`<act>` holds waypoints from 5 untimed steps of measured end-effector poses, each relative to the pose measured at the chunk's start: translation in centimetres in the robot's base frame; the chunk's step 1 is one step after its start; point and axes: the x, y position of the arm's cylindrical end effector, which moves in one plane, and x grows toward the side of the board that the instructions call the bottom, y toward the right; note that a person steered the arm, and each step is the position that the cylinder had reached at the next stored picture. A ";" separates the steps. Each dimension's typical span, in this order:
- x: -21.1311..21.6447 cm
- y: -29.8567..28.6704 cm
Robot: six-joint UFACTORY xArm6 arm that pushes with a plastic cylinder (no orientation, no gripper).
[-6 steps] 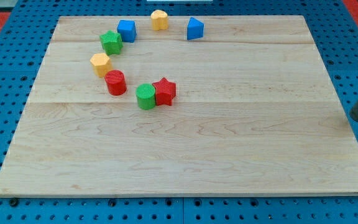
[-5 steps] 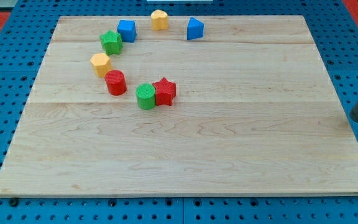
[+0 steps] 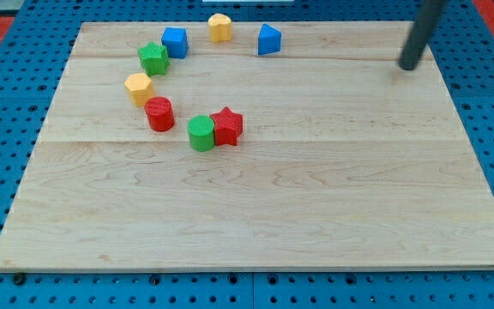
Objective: Move your arm towards the blue triangle
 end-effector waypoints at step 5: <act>-9.2 -18.5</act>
